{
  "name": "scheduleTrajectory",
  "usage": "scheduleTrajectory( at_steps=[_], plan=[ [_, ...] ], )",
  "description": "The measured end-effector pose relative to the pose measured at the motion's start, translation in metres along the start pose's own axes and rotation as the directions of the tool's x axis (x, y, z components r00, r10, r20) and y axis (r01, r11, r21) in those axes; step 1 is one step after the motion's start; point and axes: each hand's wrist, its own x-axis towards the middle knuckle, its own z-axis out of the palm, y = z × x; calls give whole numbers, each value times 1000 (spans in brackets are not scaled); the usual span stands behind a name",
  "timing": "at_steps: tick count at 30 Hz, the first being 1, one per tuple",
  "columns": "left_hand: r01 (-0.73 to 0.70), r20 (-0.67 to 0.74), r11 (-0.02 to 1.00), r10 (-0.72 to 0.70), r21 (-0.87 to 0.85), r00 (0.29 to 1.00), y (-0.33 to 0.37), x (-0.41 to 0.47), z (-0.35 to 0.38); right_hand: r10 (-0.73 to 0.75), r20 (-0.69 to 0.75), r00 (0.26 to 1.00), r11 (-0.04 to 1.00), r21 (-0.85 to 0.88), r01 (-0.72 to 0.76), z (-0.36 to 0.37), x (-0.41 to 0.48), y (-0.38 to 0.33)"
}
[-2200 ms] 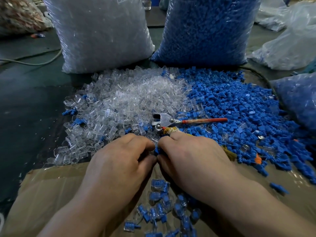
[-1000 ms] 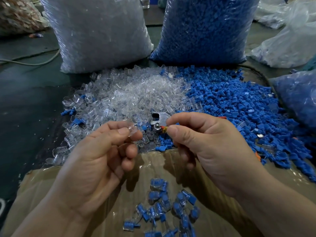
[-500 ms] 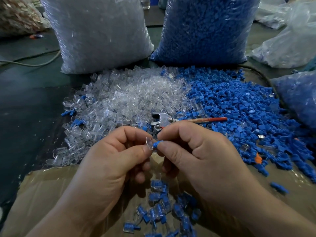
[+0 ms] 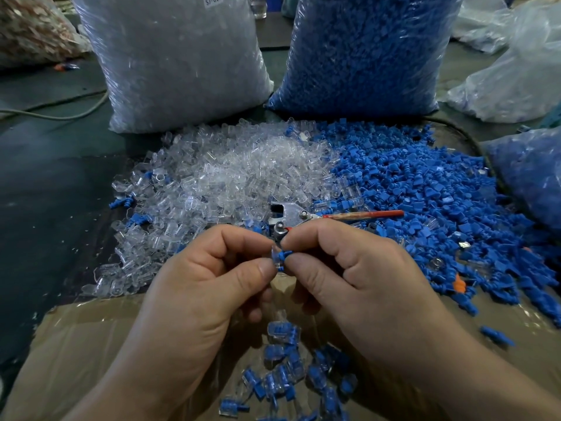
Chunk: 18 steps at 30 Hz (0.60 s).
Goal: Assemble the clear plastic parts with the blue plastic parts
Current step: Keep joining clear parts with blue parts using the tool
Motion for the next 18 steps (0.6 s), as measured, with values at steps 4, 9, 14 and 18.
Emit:
scheduleTrajectory(
  at_steps=[4, 9, 14, 18],
  plan=[
    [-37, -19, 997, 38, 64, 999, 0, -2, 1, -33, -57, 998, 993, -116, 26, 2, 0, 0],
    [-96, -31, 935, 114, 340, 993, 5, -8, 2, -125, 2, 992, 947, -299, 120, 1, 0, -4],
    [-165, 12, 880, 178, 444, 984, 1, -7, 4, -193, 92, 977, 891, -400, 214, 1, 0, -8],
    [-154, -61, 878, 203, 452, 977, -3, -4, 6, -197, 149, 969, 846, -473, 245, -1, 0, -7]
  ],
)
